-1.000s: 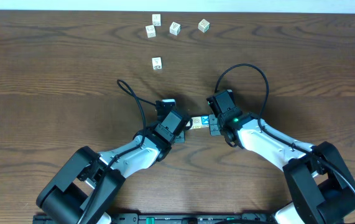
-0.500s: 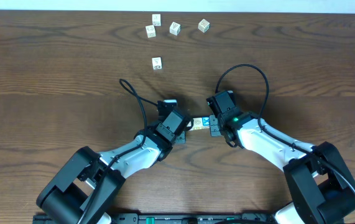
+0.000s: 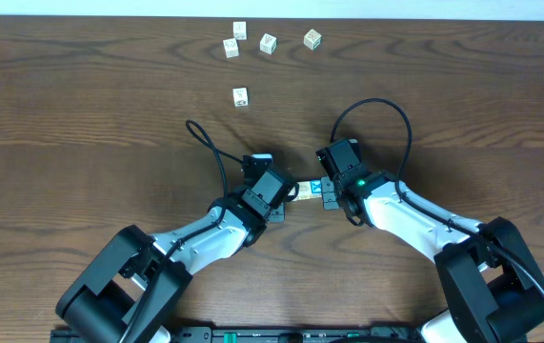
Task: Lift 5 blocks
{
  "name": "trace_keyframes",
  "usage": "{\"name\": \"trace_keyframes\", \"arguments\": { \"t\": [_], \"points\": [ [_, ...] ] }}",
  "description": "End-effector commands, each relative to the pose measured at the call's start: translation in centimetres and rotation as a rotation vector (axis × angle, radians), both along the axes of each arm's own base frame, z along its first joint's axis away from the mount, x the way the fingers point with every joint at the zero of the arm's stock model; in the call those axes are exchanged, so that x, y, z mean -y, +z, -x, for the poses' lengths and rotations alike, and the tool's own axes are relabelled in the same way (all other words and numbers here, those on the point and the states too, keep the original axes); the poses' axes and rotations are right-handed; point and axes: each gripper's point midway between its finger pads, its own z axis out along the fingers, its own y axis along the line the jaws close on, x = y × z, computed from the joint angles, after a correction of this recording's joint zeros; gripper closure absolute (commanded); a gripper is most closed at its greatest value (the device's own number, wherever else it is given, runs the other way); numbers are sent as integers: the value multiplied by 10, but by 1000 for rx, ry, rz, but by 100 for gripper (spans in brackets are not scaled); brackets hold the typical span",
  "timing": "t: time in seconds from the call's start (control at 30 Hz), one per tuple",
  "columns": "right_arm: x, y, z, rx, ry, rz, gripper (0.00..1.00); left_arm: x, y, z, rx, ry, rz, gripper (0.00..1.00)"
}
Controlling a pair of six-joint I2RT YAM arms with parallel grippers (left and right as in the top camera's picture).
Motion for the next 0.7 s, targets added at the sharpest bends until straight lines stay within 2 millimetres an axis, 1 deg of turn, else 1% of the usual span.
{"name": "trace_keyframes", "arguments": {
  "t": [0.0, 0.03, 0.07, 0.1, 0.23, 0.27, 0.3, 0.33, 0.6, 0.67],
  "points": [
    [-73, 1, 37, -136, 200, -240, 99, 53, 10, 20, -53, -171, 122, 83],
    [-73, 1, 37, -136, 200, -240, 99, 51, 9, 20, -52, -167, 115, 83],
    [-73, 1, 37, -135, 200, -240, 99, 51, 8, 21, -57, -167, 111, 73],
    [-73, 1, 37, -135, 200, -240, 99, 50, 8, 22, -59, -167, 109, 70],
    [-73, 1, 37, -136, 200, -240, 99, 48, 7, 21, -58, -163, 101, 70],
    [-73, 1, 37, -136, 200, -240, 99, 47, 7, 21, -56, -159, 95, 77],
    [-73, 1, 37, -136, 200, -240, 99, 44, 7, 20, -52, -150, 80, 86],
    [-73, 1, 37, -135, 200, -240, 99, 41, 6, 20, -49, -143, 66, 93],
    [-73, 1, 37, -135, 200, -240, 99, 27, 3, 18, -39, -110, -2, 93],
    [-73, 1, 37, -135, 200, -240, 99, 20, 2, 17, -30, -95, -33, 93]
  ]
}}
